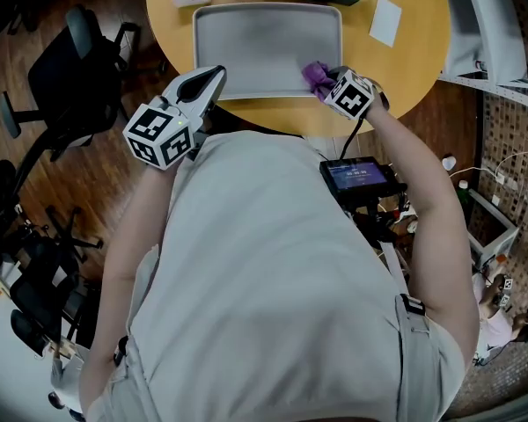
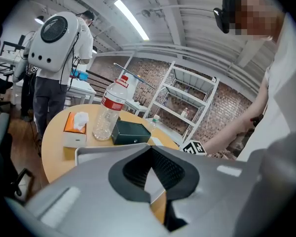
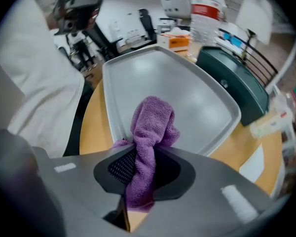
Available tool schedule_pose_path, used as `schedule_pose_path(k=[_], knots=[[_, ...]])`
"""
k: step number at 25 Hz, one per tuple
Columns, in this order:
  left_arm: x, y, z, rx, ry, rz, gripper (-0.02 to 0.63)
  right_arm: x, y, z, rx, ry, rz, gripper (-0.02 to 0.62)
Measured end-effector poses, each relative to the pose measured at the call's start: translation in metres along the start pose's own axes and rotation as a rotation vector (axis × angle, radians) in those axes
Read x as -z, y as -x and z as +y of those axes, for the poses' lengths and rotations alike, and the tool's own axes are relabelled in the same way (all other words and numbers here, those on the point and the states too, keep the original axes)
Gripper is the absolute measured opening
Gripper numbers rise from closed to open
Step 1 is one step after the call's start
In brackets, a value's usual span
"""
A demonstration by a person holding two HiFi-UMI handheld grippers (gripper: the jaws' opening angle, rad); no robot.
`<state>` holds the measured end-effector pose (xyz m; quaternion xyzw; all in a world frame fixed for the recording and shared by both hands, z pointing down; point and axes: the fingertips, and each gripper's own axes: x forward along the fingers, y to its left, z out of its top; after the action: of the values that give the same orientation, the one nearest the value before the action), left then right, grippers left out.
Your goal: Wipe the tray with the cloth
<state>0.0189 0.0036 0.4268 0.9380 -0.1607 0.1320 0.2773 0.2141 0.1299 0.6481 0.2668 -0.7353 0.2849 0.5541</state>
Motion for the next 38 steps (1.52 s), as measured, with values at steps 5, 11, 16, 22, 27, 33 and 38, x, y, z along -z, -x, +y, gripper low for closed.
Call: schedule_pose_path(k=[5, 11, 16, 22, 27, 33, 38], knots=[[-0.001, -0.004, 0.004, -0.038, 0.014, -0.009, 0.0, 0.003, -0.002, 0.007, -0.074, 0.499, -0.003, 0.078], [0.004, -0.003, 0.012, -0.085, 0.037, -0.005, 0.0, 0.003, -0.002, 0.007, -0.23, 0.748, 0.018, 0.08], [0.008, -0.004, 0.016, -0.104, 0.05, -0.005, 0.0, 0.002, -0.002, 0.004, -0.323, 0.799, 0.049, 0.078], [0.005, 0.002, 0.023, -0.135, 0.057, -0.01, 0.0, -0.008, 0.001, -0.011, -0.407, 0.822, 0.12, 0.077], [0.009, 0.012, 0.03, -0.164, 0.075, -0.011, 0.0, -0.03, 0.001, -0.04, -0.391, 0.839, 0.153, 0.077], [0.015, 0.021, 0.036, -0.196, 0.092, -0.006, 0.0, -0.072, 0.001, -0.107, -0.195, 0.817, 0.183, 0.078], [0.014, 0.024, 0.039, -0.209, 0.091, -0.014, 0.0, -0.107, -0.003, -0.16, 0.106, 0.751, 0.169, 0.08]])
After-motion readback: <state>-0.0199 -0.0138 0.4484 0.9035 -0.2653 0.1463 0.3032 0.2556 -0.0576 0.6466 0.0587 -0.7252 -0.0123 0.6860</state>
